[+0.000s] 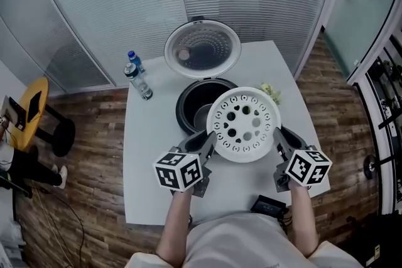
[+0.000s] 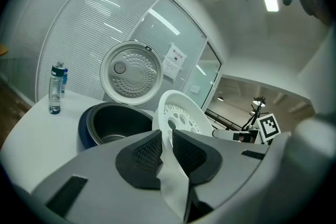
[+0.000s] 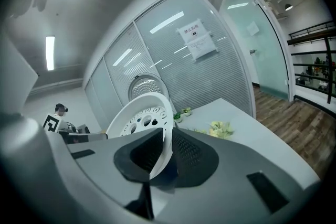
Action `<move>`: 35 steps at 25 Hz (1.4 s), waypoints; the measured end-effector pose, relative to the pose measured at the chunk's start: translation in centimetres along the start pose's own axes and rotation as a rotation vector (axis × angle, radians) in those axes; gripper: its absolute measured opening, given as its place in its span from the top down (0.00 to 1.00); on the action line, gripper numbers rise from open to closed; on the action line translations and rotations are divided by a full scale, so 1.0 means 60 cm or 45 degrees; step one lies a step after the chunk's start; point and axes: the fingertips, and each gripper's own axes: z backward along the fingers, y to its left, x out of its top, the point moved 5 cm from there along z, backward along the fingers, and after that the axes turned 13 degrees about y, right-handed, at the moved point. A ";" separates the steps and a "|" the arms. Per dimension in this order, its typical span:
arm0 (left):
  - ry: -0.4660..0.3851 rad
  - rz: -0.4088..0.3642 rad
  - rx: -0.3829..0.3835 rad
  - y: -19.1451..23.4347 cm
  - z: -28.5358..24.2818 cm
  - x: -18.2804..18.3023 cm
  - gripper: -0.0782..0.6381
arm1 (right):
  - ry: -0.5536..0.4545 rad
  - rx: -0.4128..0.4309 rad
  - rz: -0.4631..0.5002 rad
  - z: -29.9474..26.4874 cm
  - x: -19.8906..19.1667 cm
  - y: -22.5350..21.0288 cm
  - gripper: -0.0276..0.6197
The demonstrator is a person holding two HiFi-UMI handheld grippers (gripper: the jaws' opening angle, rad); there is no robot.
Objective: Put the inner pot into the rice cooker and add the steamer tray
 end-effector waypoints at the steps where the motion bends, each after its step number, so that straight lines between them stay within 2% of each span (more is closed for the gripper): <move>1: -0.004 0.008 0.004 0.012 0.006 0.004 0.81 | 0.003 0.006 0.006 -0.010 0.005 0.010 0.86; 15: -0.052 0.096 0.062 0.090 0.026 0.031 0.81 | 0.027 0.085 0.047 -0.096 0.055 0.057 0.86; 22: -0.061 0.140 0.093 0.180 0.031 0.066 0.81 | 0.070 0.112 0.073 -0.184 0.088 0.102 0.86; 35: -0.059 0.155 0.130 0.203 0.013 0.063 0.81 | 0.103 0.130 0.110 -0.215 0.086 0.094 0.86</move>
